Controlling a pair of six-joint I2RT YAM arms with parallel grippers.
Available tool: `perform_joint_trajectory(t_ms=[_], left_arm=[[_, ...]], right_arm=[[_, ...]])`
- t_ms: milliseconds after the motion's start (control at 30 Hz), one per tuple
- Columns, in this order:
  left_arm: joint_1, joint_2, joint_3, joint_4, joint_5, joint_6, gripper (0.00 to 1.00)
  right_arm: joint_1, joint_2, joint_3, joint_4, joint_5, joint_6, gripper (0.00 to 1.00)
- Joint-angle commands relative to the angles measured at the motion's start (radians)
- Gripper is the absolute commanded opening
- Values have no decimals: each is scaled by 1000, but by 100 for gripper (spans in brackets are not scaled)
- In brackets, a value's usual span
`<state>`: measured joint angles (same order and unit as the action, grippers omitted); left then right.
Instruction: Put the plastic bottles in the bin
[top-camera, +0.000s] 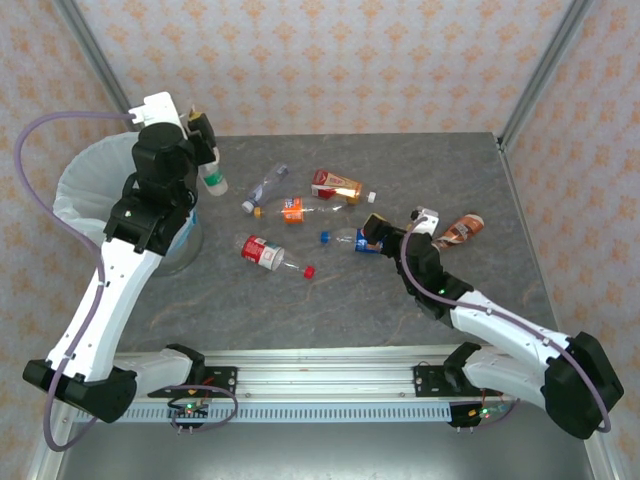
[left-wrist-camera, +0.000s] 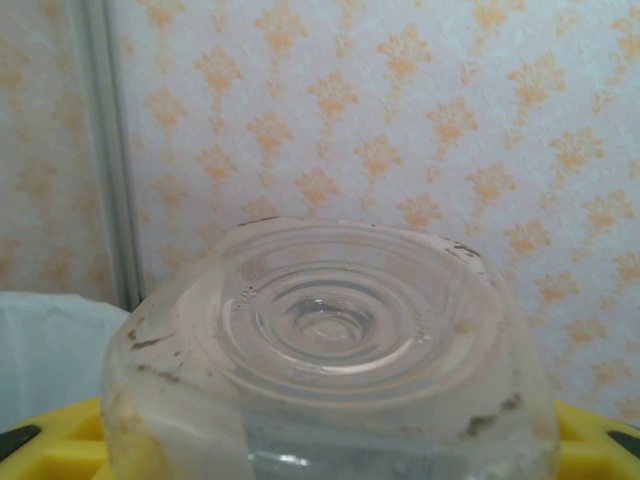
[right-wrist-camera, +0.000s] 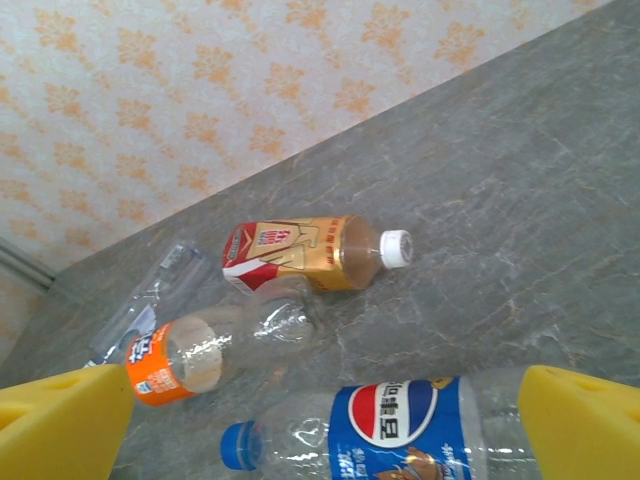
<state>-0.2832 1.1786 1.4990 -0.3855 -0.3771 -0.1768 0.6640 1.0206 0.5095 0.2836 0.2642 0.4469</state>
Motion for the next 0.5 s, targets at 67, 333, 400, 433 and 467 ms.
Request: perform_joint_trajectory(t_ms=[67, 333, 400, 433, 467], left_arm=[[80, -4, 58, 60, -129, 120, 54], [311, -11, 25, 42, -83, 13, 55], [343, -7, 14, 36, -70, -15, 55], [354, -4, 8, 33, -67, -26, 55], [361, -2, 1, 30, -65, -34, 56]], right_arm=[[-6, 7, 22, -11, -21, -20, 99], [-6, 7, 25, -32, -38, -19, 99], [-6, 14, 28, -32, -40, -19, 99], [-6, 16, 30, -31, -43, -20, 99], [-6, 19, 32, -30, -46, -21, 99]])
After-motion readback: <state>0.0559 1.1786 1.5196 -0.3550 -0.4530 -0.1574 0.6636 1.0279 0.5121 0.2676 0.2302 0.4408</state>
